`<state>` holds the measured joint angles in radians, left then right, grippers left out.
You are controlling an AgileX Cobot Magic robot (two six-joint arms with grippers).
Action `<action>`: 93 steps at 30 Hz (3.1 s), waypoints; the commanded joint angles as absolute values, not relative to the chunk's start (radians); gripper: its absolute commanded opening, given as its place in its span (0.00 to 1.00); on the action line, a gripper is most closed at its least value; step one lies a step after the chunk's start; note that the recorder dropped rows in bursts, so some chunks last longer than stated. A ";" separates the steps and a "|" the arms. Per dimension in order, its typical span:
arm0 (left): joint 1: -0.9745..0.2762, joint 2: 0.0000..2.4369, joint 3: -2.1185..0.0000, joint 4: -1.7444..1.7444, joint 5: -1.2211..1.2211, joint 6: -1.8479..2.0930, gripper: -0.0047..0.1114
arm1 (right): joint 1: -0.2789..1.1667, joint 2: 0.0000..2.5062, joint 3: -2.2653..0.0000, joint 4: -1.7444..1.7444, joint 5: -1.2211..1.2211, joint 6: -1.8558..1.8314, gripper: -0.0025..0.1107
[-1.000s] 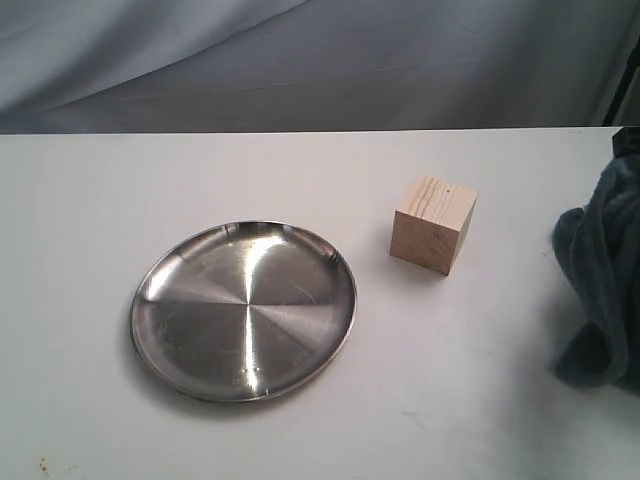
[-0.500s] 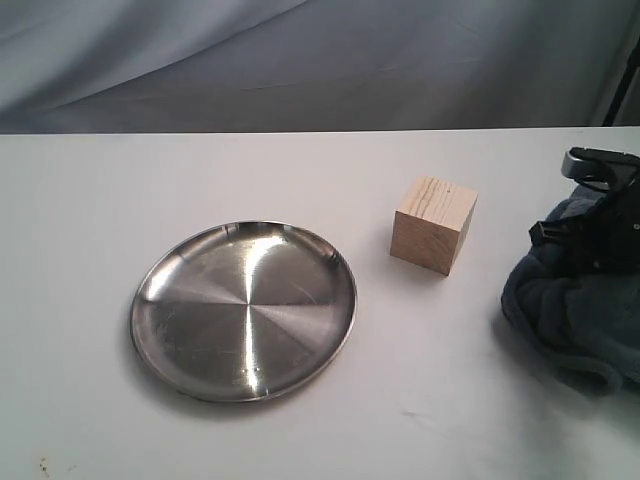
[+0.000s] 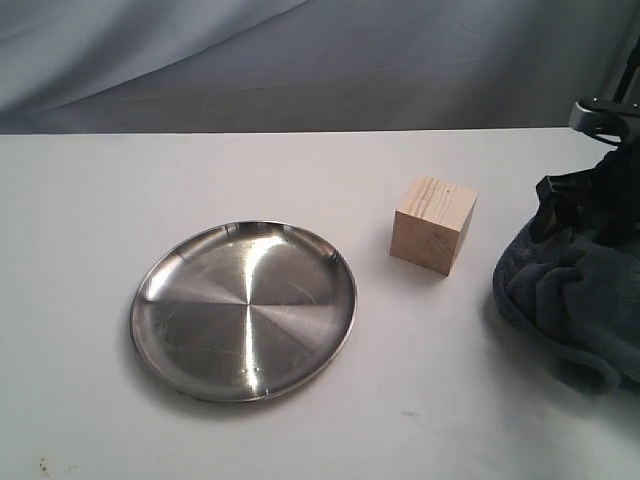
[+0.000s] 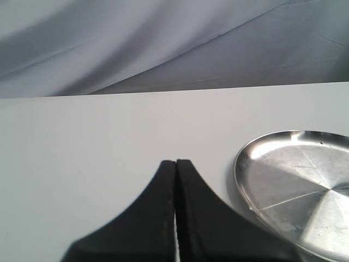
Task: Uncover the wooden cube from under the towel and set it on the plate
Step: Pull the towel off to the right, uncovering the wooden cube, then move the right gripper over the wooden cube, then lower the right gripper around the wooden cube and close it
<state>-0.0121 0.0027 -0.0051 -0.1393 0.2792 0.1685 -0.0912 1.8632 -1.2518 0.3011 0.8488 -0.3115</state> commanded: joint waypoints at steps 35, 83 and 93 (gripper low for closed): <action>-0.018 0.000 0.000 -0.136 0.267 0.161 0.04 | 0.236 1.792 -1.339 0.226 0.709 -0.745 0.95; -0.018 0.000 0.000 -0.136 0.267 0.161 0.04 | 0.230 2.369 -2.013 0.139 1.221 -0.865 0.95; -0.018 0.000 0.000 -0.136 0.267 0.161 0.04 | 0.230 2.380 -2.009 0.143 1.214 -0.865 0.95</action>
<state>-0.0121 0.0027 -0.0051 -0.1393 0.2792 0.1685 0.2332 2.3823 -2.0069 0.1345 1.2187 -0.8570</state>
